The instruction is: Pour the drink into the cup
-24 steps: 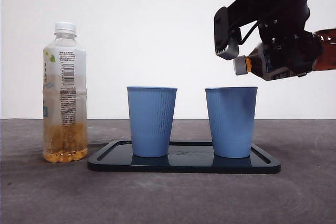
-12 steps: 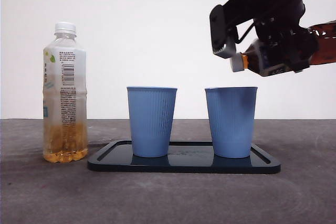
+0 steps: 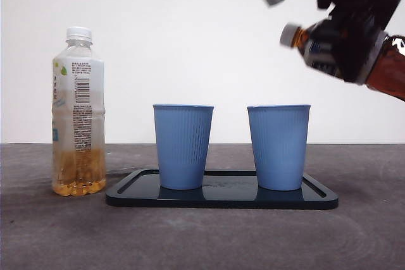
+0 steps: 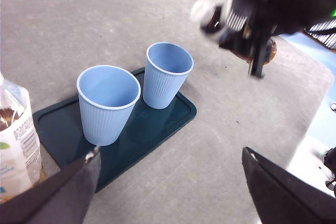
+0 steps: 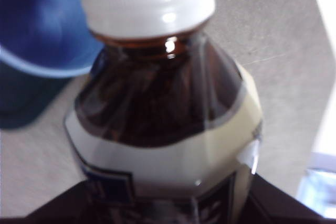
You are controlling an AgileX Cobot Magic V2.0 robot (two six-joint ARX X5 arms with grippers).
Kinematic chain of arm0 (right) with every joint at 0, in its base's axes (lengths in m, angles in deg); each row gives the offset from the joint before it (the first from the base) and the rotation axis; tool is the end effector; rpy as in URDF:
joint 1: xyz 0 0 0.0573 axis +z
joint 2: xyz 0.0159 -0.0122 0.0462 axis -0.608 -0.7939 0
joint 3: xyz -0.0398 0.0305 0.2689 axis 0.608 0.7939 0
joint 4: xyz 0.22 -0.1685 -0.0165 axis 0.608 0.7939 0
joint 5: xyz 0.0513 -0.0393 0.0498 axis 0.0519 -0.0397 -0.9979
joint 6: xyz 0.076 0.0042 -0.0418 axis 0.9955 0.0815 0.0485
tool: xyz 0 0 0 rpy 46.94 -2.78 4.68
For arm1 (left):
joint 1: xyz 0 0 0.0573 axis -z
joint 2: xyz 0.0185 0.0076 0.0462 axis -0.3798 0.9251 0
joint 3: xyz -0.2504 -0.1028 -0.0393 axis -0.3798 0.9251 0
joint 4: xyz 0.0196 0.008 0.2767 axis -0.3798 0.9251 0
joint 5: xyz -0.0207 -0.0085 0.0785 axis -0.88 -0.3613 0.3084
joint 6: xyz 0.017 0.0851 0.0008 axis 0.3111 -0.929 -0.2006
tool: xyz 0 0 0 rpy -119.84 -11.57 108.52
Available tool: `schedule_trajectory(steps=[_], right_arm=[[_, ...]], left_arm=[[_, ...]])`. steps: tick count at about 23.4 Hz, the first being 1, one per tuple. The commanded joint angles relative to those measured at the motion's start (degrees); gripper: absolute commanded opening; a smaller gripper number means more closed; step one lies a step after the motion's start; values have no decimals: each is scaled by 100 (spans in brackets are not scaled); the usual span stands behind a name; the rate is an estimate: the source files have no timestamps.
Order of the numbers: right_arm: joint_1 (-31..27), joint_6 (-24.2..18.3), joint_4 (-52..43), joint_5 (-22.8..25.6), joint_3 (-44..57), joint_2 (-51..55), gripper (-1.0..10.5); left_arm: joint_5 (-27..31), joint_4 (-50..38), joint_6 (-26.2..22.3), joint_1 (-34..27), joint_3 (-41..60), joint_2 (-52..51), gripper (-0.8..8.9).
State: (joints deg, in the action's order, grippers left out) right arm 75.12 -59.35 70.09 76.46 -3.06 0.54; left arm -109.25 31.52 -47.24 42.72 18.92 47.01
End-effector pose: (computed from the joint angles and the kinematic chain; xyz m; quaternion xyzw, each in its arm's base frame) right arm 0.2661 0.1526 0.2584 -0.3787 0.4173 0.0607 0.8238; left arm 0.1611 -0.1010 0.3121 -0.0284 0.2224 -0.4245 0.8772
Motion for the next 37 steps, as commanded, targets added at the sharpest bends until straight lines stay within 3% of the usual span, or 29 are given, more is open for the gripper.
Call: schedule_trajectory(steps=[1,3,7,13,18,23,27,31,37], right_arm=[[-181,457,-352,-461,-170,468,167],[-389,562,-721,-975,-157,848,167],[-708,654,-1652,-1458,116,1596,167],[-1231,1051,-4009,-2262,2041,2767,167],[-1753,1569,-6017,-2870,3515,2874,167],[-2114,1974,-7329,-2907,4312,2651,167],[-2339,2044,-8227,-3093,4701,2273,167],[-2444,2044,-8605,-3399,4725,1847,167],[-2441,2041,-8999,-3449,4725,1399,167]], left_arm=[[11,0,-48,24,-79,50,436],[15,83,-50,24,-79,50,436],[299,83,-46,24,-81,50,435],[485,85,-28,24,-79,57,436],[485,107,-28,24,-81,57,436],[485,199,-28,24,-81,57,436],[485,376,-33,24,-79,57,436],[485,402,-31,24,-81,55,436],[485,391,-31,24,-81,55,436]])
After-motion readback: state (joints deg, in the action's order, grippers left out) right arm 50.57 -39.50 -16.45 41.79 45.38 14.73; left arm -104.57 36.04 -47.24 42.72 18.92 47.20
